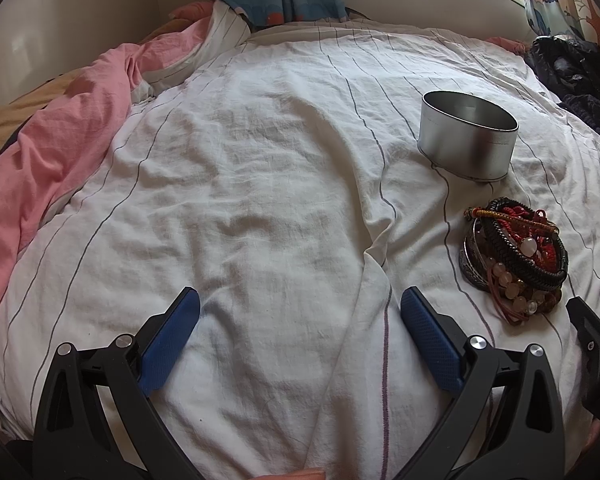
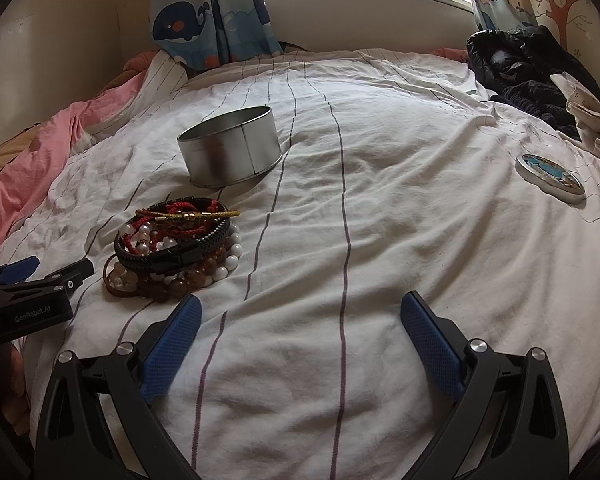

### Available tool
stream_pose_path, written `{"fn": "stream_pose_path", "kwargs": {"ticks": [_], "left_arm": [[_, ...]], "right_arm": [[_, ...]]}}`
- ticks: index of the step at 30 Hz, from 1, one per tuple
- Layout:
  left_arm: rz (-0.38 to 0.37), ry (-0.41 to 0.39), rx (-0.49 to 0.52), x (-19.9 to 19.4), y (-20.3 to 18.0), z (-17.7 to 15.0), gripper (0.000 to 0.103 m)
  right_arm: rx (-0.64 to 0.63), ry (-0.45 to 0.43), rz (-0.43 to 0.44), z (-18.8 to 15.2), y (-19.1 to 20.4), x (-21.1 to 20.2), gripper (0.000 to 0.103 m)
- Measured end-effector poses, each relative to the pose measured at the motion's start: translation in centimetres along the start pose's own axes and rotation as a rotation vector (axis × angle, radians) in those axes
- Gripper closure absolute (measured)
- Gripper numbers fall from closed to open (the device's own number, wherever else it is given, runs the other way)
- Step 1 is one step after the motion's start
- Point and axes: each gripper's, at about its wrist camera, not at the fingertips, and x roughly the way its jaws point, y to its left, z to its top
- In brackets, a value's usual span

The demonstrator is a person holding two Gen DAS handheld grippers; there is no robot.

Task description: Organize jewelry

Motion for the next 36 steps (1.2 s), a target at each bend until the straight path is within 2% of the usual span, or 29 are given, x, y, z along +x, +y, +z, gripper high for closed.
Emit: {"fn": "stream_pose_path", "kwargs": {"ticks": [6, 10, 12, 14, 16, 26, 29, 30, 32, 33, 36], "left_arm": [[-0.005, 0.004, -0.001, 0.1, 0.6, -0.1, 0.006], [0.003, -0.019, 0.021, -0.8, 0.9, 0.0, 0.006], [0.002, -0.063, 0.038, -1.8, 0.3, 0.2, 0.006], [-0.031, -0.091, 0.036, -2.4, 0.3, 0.5, 0.006], [-0.068, -0.106, 0.029, -2.9, 0.1, 0.7, 0.006], [-0.139, -0.123, 0.035, -3.4, -1.0, 1.1, 0.006], [-0.139, -0.11, 0.05, -3.2, -1.3, 1.0, 0.006], [-0.142, -0.107, 0.053, -3.2, -1.4, 1.0, 0.006], [-0.148, -0.103, 0.062, -3.1, -1.6, 1.1, 0.006], [-0.154, -0.103, 0.065, -3.1, -1.7, 1.1, 0.006], [-0.17, -0.104, 0.079, -3.1, -2.4, 1.3, 0.006]], "right_arm": [[0.019, -0.028, 0.047, 0.6, -0.2, -0.9, 0.007], [0.0, -0.09, 0.141, 2.2, 0.0, -2.7, 0.007], [-0.005, -0.068, 0.187, 3.1, 0.1, -2.6, 0.008], [0.006, -0.033, 0.233, 3.8, 0.1, -2.0, 0.014], [0.021, 0.016, 0.265, 4.4, 0.0, -0.9, 0.033], [0.017, 0.148, 0.325, 6.5, 1.1, 3.3, 0.036], [0.039, 0.179, 0.354, 6.5, 1.0, 4.2, 0.054], [0.039, 0.181, 0.36, 6.5, 1.0, 4.3, 0.071], [0.034, 0.166, 0.359, 6.4, 0.9, 3.9, 0.085], [0.034, 0.157, 0.36, 6.4, 0.7, 3.7, 0.095], [0.038, 0.12, 0.368, 6.5, 0.1, 2.6, 0.098]]}}
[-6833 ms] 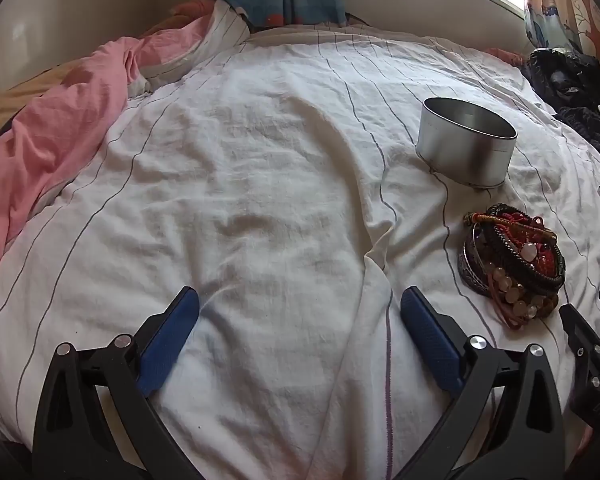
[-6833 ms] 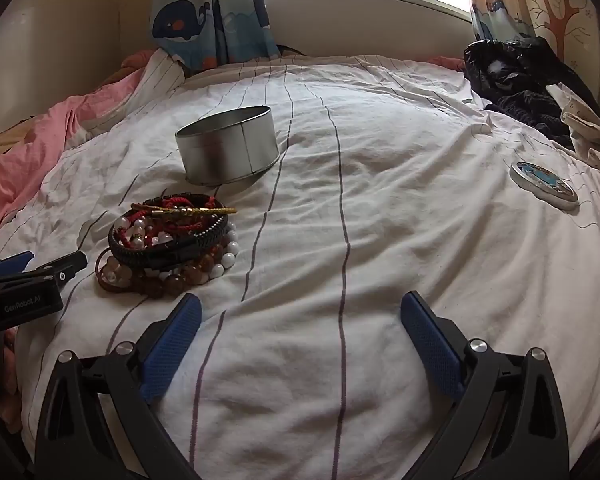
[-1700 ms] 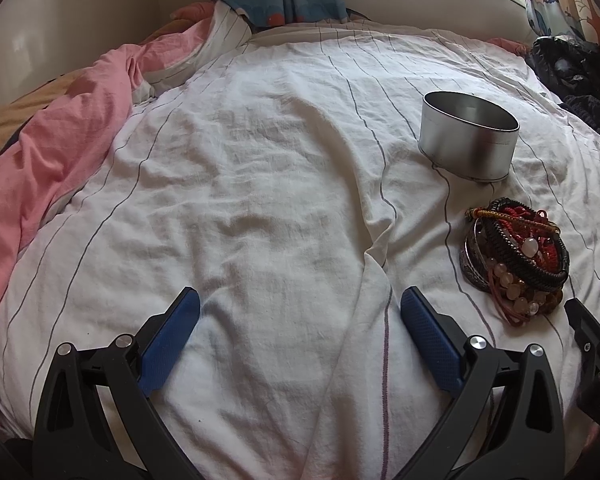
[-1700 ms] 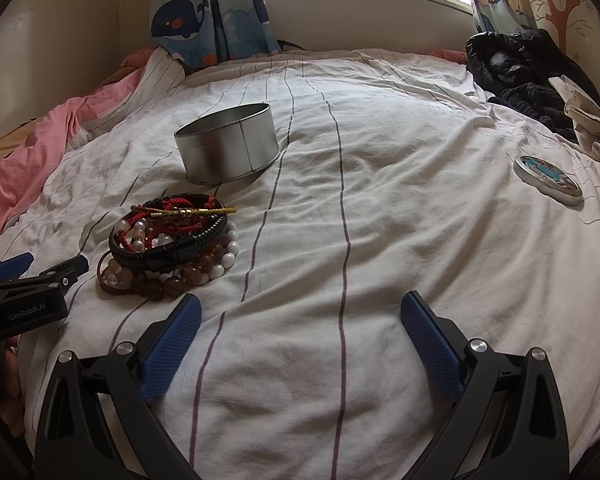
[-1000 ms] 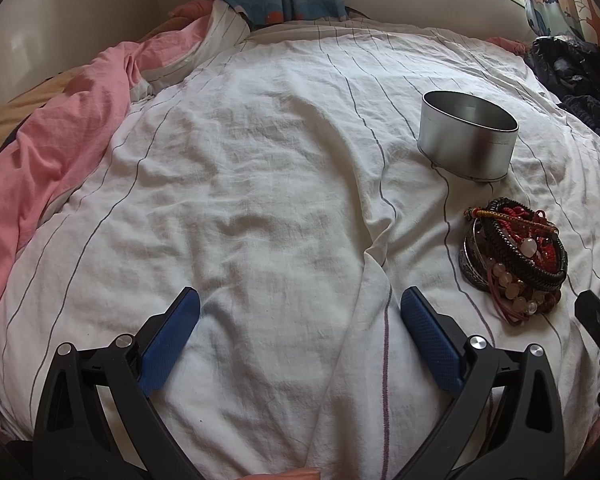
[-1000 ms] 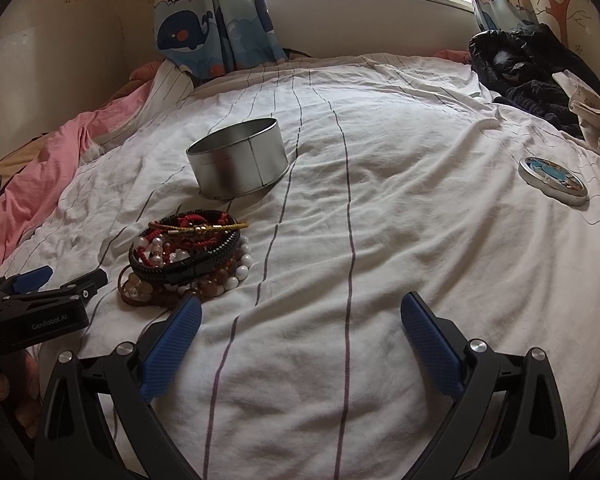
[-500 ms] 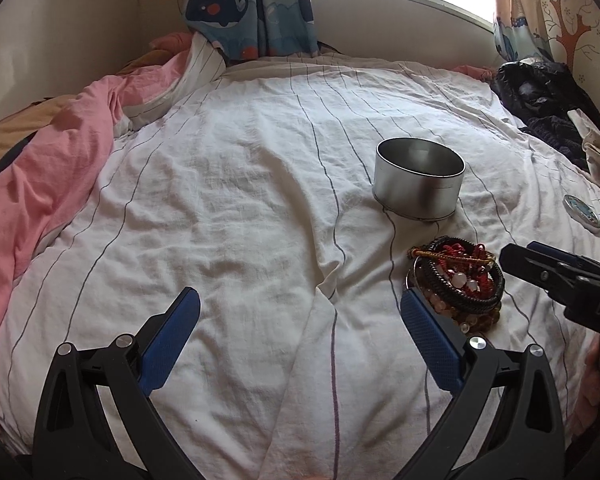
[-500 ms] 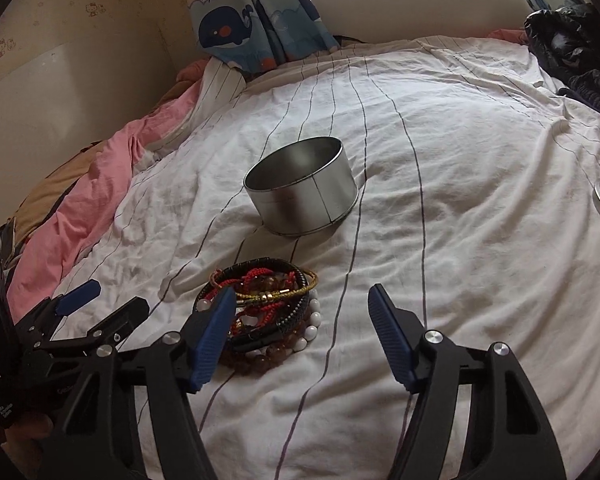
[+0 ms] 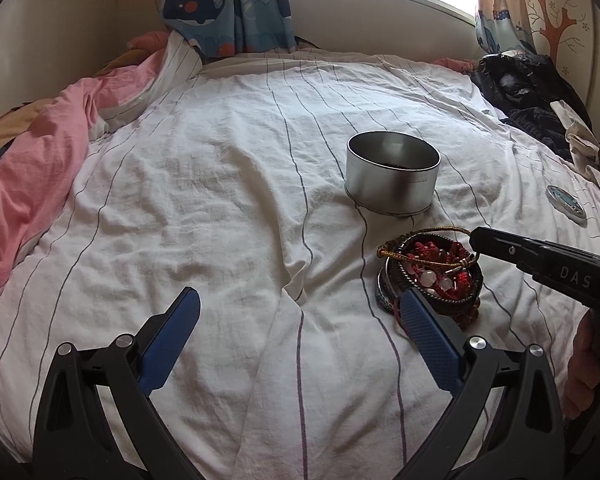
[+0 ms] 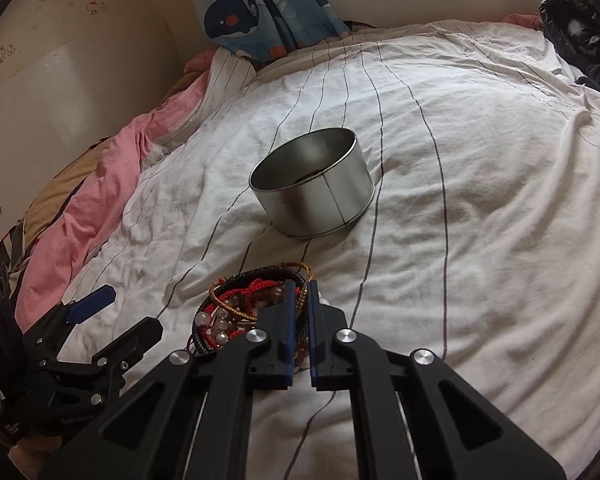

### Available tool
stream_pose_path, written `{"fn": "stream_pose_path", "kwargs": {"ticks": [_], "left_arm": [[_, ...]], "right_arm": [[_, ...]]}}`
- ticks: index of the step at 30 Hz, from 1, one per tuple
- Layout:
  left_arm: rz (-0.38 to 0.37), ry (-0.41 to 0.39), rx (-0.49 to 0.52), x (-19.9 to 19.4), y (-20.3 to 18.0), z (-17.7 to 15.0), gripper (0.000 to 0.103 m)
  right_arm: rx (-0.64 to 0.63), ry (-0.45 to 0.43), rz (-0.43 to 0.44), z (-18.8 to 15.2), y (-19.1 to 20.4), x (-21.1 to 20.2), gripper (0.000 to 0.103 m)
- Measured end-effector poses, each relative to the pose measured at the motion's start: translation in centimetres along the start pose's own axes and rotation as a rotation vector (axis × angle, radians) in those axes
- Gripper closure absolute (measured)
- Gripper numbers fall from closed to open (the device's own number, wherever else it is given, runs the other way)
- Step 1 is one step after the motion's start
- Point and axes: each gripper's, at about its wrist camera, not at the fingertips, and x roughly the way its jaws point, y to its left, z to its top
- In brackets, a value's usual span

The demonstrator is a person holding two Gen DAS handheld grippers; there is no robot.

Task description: Organize jewelry

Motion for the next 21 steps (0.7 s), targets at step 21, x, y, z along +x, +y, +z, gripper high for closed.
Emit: {"fn": "stream_pose_path", "kwargs": {"ticks": [21], "left_arm": [[-0.143, 0.104, 0.009, 3.4, -4.8, 3.0, 0.046]], "right_arm": [[0.1, -0.157, -0.085, -0.7, -3.7, -5.5, 0.099]]}}
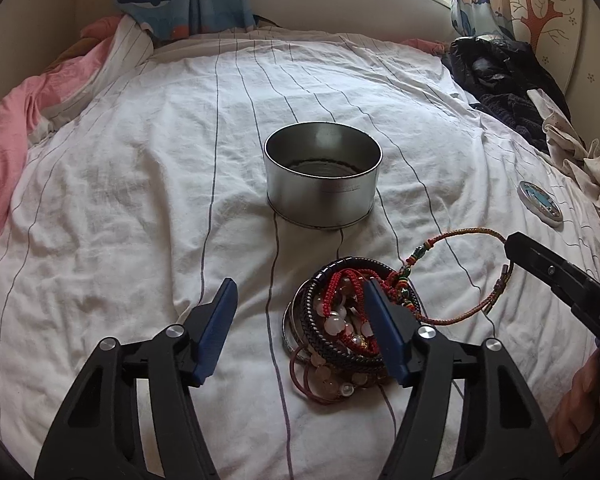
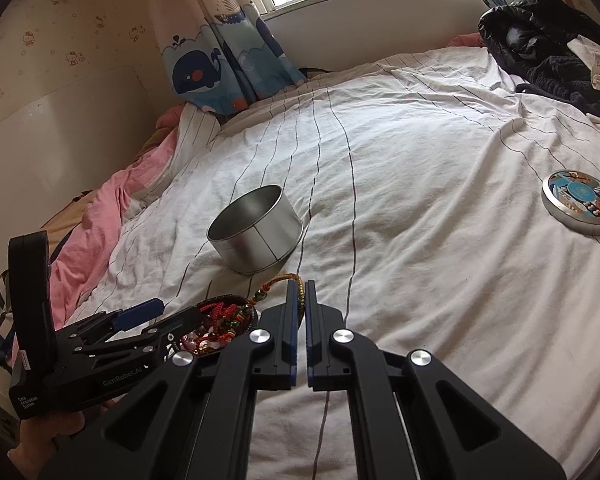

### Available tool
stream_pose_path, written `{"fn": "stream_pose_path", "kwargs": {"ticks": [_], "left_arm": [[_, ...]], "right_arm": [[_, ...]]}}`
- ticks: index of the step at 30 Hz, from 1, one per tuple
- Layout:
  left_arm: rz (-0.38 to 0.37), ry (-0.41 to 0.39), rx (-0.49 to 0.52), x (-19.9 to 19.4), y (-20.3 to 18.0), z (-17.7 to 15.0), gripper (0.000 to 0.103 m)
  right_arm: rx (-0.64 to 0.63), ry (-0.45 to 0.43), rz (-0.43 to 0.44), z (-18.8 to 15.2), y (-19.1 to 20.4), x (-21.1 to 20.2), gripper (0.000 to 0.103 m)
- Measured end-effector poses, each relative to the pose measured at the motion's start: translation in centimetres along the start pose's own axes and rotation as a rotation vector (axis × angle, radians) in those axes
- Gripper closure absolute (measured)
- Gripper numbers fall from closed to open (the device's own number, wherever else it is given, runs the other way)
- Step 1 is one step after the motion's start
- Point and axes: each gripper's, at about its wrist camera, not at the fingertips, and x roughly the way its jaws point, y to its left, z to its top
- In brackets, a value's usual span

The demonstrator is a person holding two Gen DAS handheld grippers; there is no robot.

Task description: Organize jewelry

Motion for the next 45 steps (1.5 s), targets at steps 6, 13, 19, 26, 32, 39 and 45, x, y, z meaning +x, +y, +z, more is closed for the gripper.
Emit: {"fn": "stream_pose_path", "kwargs": {"ticks": [6, 13, 19, 26, 32, 39, 45], "left_arm": [[-0.047, 0.056, -0.066, 1.1, 1.2, 0.0, 0.065], [-0.097, 0.066, -0.16, 0.9, 2.3, 0.3, 0.067], [-0.158, 0.101, -0.217, 1.3, 3.2, 0.4, 0.068], [-0.179, 0.08, -0.129, -0.1, 1.5, 0.3, 0.094], [-0.186, -0.013, -0.128, -4.5, 1.8, 1.4, 0.094], [-0.058, 0.074, 0.007, -3.7, 1.5, 1.5, 0.093], [-0.134, 0.079, -0.086, -3.6, 4.0, 0.4, 0.093]], "right_arm": [[0.022, 0.044, -0.009, -0.4, -0.5, 1.0, 0.099], [0.057, 0.069, -0.07, -1.0, -1.4, 1.7, 0.058], [0.068, 0.112, -0.102, -1.3, -1.8, 2.6, 0.058], [0.018, 0.173, -0.105, -1.9, -1.2, 3.9, 0.09], [0.005, 0.142, -0.079, -1.7, -0.9, 3.1, 0.1], [0.009, 0.137, -0.073, -1.5, -1.0, 2.9, 0.1], [0.014, 0.131, -0.069, -1.5, -1.1, 2.7, 0.1]]}}
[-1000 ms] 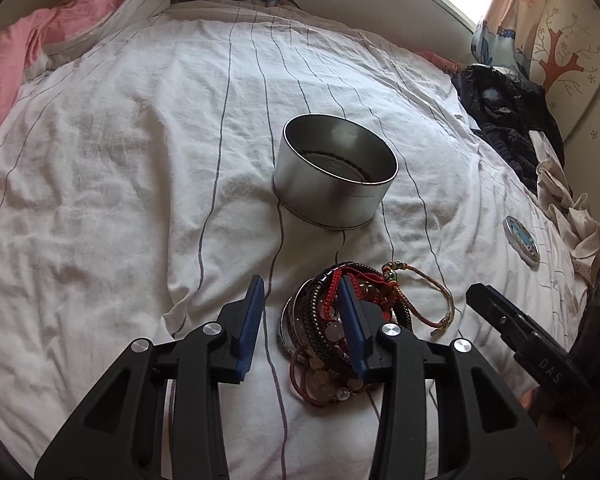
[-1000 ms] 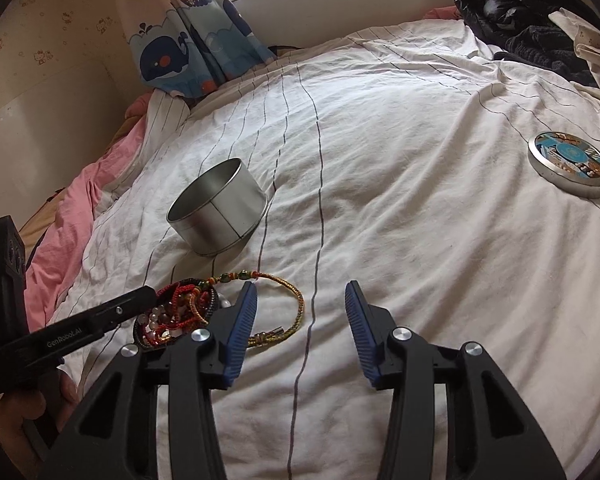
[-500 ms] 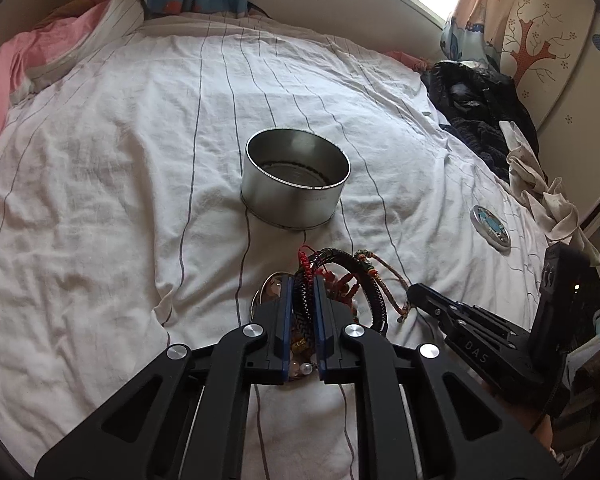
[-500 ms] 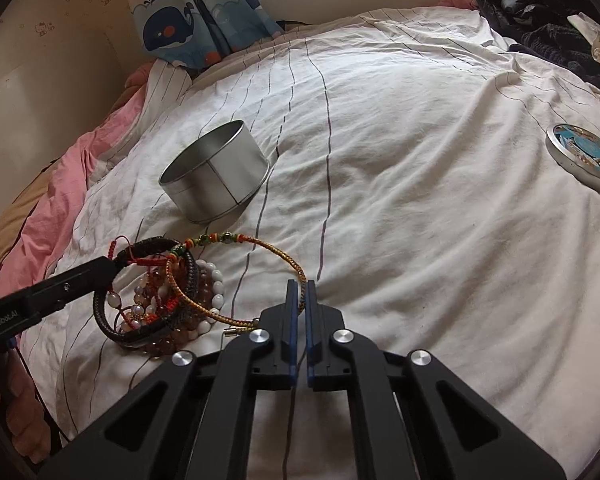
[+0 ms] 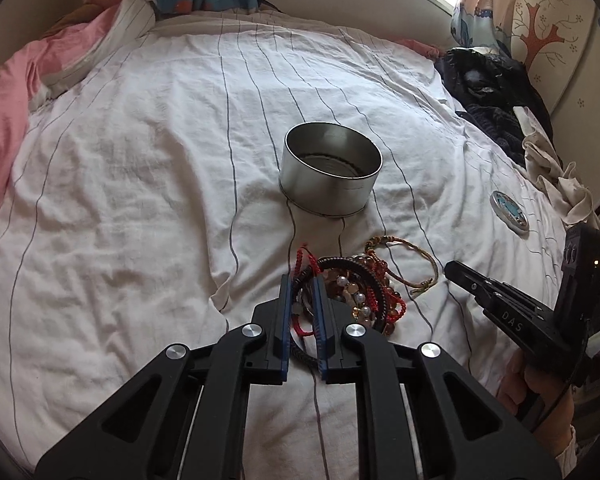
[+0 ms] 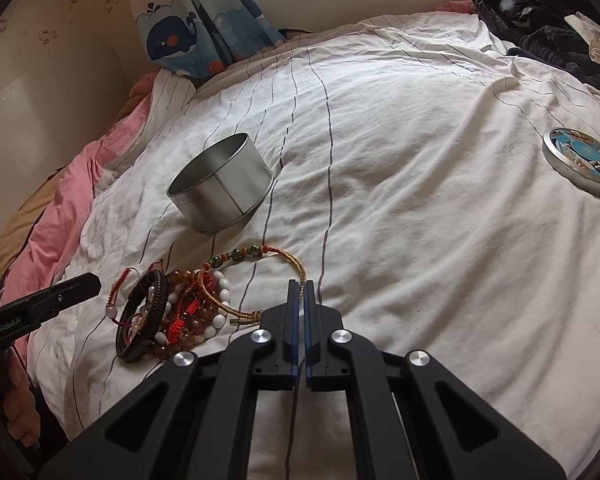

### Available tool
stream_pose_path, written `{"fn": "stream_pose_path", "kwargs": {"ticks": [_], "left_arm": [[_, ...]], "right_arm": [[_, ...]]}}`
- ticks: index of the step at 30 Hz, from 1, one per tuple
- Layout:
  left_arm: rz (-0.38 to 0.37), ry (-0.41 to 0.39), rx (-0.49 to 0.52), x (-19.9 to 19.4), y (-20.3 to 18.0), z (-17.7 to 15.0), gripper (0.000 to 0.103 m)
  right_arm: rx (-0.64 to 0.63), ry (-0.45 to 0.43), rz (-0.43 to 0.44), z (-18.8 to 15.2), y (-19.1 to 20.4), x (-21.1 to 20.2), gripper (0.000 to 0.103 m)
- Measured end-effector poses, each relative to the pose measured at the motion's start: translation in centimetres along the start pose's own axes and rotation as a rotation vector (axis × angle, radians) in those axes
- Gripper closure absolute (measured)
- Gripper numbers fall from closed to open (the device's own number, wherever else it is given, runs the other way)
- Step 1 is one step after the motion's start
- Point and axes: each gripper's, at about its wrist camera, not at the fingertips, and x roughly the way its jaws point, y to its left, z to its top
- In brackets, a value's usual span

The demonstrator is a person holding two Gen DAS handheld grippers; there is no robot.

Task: Organize jewelry
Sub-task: 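Grasp the red string bracelet with the left tool while the right tool pinches the gold bracelet, then carry the red bracelet into the silver tin with the left tool while the right drops gold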

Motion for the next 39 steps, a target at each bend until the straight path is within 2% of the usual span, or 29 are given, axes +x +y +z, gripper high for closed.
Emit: {"fn": "stream_pose_path", "kwargs": {"ticks": [2, 5, 7, 8, 10, 12, 14, 15, 16, 17, 18, 19, 21, 22, 26, 32, 36, 39], "left_arm": [[-0.032, 0.016, -0.014, 0.2, 0.4, -0.3, 0.093], [-0.006, 0.025, -0.014, 0.7, 0.6, -0.8, 0.092], [-0.004, 0.013, -0.009, 0.8, 0.5, -0.8, 0.088], [-0.009, -0.001, 0.016, 0.6, -0.1, -0.8, 0.086], [0.006, -0.006, 0.082, 0.7, -1.7, -0.8, 0.075], [0.044, 0.011, 0.142, 1.6, -3.3, -1.0, 0.071], [0.084, 0.028, 0.179, 2.7, -4.3, -1.1, 0.071], [0.106, 0.03, 0.196, 3.3, -4.6, -1.2, 0.072], [0.125, 0.039, 0.2, 3.9, -4.7, -1.3, 0.082], [0.135, 0.043, 0.189, 4.1, -4.5, -1.3, 0.092], [0.131, 0.041, 0.172, 4.1, -4.3, -1.2, 0.094], [0.125, 0.027, 0.163, 3.7, -4.2, -1.1, 0.094], [0.094, -0.005, 0.154, 2.2, -4.2, -0.8, 0.094], [0.068, -0.02, 0.143, 1.3, -4.1, -0.7, 0.094], [-0.033, -0.085, 0.092, -2.3, -3.5, 0.3, 0.094], [-0.15, -0.193, 0.053, -5.9, -3.6, 2.1, 0.094], [-0.17, -0.211, 0.043, -5.9, -3.7, 2.9, 0.094], [-0.181, -0.217, 0.045, -5.7, -3.9, 3.2, 0.094]], "right_arm": [[-0.004, 0.0, 0.002, 0.0, 0.1, 0.0, 0.1], [-0.001, 0.006, 0.002, 0.0, 0.1, 0.1, 0.1], [0.002, 0.011, 0.0, 0.0, 0.1, 0.2, 0.1], [0.006, 0.011, -0.005, -0.1, 0.1, 0.2, 0.1], [0.016, 0.015, -0.01, -0.1, 0.0, 0.3, 0.1], [0.02, 0.018, -0.025, -0.1, -0.1, 0.5, 0.1], [0.024, 0.027, -0.029, -0.2, -0.2, 0.7, 0.078], [0.026, 0.027, -0.021, -0.3, -0.2, 0.8, 0.06], [0.02, 0.028, -0.023, -0.3, 0.0, 0.9, 0.059], [0.007, 0.028, -0.032, -0.3, 0.2, 1.0, 0.059], [0.002, 0.03, -0.035, -0.4, 0.2, 1.0, 0.065], [0.0, 0.04, -0.028, -0.4, 0.2, 1.2, 0.082], [-0.003, 0.044, -0.001, -0.4, 0.2, 1.2, 0.098], [-0.011, 0.036, 0.005, -0.4, 0.3, 1.0, 0.101], [-0.018, -0.031, 0.065, 0.0, 0.9, -0.6, 0.102], [-0.046, -0.196, 0.204, 1.1, 2.1, -4.1, 0.103], [-0.024, -0.201, 0.209, 1.4, 1.7, -4.3, 0.103], [-0.013, -0.174, 0.167, 1.5, 1.1, -3.9, 0.102]]}}
